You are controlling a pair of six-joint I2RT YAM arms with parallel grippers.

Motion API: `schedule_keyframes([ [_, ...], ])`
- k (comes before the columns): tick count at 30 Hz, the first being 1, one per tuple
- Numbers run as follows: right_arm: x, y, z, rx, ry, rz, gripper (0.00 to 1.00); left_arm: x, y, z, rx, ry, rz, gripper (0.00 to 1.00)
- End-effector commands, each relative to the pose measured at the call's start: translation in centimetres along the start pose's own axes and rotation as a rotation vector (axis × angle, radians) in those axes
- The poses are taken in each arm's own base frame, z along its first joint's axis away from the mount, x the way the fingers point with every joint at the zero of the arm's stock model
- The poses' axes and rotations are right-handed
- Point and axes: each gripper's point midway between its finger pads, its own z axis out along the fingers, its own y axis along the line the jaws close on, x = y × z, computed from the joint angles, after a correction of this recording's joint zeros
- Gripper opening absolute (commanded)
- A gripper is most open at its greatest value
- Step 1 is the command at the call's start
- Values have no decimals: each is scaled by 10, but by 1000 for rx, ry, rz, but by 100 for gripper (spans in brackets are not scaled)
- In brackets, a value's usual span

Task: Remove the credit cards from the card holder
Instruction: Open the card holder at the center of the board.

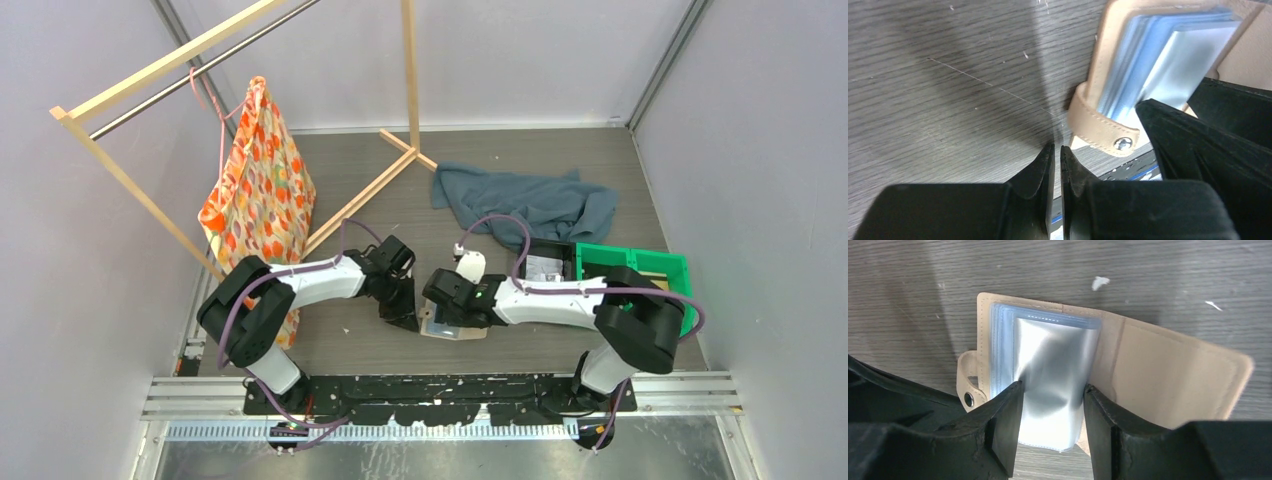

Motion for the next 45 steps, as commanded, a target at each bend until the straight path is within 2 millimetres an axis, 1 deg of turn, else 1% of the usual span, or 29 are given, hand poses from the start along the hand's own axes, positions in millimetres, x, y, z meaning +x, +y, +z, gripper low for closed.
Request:
schedule_keyframes([
  [1,-4,-29,-11,59,-47,27,51,-7,-6,-9,29,-34,9,11],
  [6,-10,-46,-31,45,-89,63,50,-10,-6,-11,27,-38,5,11],
  [11,-5,-60,-36,52,-85,63,52,-13,-14,-16,49,-46,15,11],
  [13,-5,-62,-37,50,-85,69,53,-16,-20,-21,65,-54,23,12],
  [14,-6,-61,-39,42,-88,72,53,-17,-23,-23,77,-62,32,14],
  [17,-10,-52,-44,-4,-100,89,54,-21,-36,-35,116,-94,66,37],
  [18,-13,-50,-45,-15,-107,95,54,-22,-39,-38,124,-105,77,43],
  [20,-15,-45,-46,-31,-114,101,54,-22,-47,-45,139,-127,115,51],
  [22,-16,-43,-45,-33,-113,101,54,-22,-53,-48,150,-137,151,59],
  [24,-14,-42,-42,-27,-106,95,54,-22,-59,-47,166,-130,185,67],
  [26,-12,-42,-40,-20,-97,90,54,-20,-63,-43,185,-113,199,71],
  [28,-11,-41,-39,-22,-89,94,54,-20,-65,-37,186,-110,215,73],
  [32,-11,-40,-39,-31,-95,109,54,-22,-68,-24,152,-96,231,73],
  [35,-11,-43,-40,-27,-99,114,54,-24,-68,-13,138,-85,211,71],
  [37,-10,-45,-40,-24,-98,115,54,-28,-68,-10,119,-108,212,70],
  [42,-9,-49,-41,-22,-100,130,55,-33,-66,2,82,-108,203,64],
  [45,-9,-51,-42,-19,-102,133,55,-33,-62,9,69,-103,194,57],
])
